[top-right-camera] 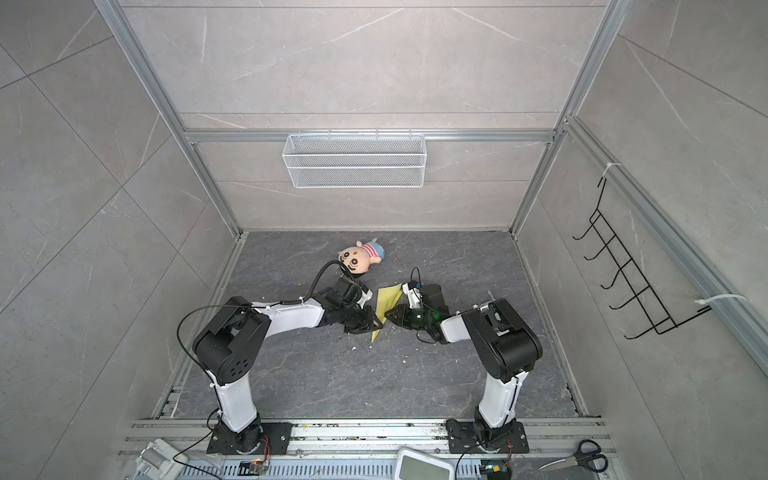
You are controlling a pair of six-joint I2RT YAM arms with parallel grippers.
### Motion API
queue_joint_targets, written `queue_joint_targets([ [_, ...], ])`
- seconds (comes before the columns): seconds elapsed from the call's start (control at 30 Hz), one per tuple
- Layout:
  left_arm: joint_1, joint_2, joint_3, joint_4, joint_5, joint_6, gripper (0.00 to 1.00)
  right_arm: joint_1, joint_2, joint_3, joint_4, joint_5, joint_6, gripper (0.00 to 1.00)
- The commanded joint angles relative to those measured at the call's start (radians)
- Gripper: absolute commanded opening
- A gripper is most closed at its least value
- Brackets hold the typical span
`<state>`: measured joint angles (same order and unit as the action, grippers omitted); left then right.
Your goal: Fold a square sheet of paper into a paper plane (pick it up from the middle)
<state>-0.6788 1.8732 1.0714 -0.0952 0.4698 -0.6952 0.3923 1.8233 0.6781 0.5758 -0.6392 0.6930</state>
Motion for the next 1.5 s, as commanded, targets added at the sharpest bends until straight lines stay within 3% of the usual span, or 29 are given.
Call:
queue_joint_targets([
  [0.0, -0.006, 0.02, 0.041, -0.035, -0.04, 0.05, 0.27, 0.001, -0.007, 0.011, -0.024, 0.014, 0.012, 0.27],
  [0.5, -0.022, 0.047, 0.061, -0.112, -0.092, 0.145, 0.11, 0.001, -0.028, 0.009, -0.065, 0.008, -0.019, 0.29],
  [0.83, -0.021, 0.038, 0.09, -0.163, -0.031, 0.21, 0.0, 0.0, -0.113, -0.014, -0.154, 0.037, -0.11, 0.32],
  [1.23, -0.006, 0.049, 0.048, -0.078, 0.096, 0.113, 0.0, 0.007, -0.007, -0.021, 0.099, -0.09, -0.035, 0.3],
  [1.47, 0.016, 0.066, 0.018, -0.034, 0.12, 0.054, 0.01, 0.006, 0.049, 0.003, 0.123, -0.101, -0.028, 0.29],
])
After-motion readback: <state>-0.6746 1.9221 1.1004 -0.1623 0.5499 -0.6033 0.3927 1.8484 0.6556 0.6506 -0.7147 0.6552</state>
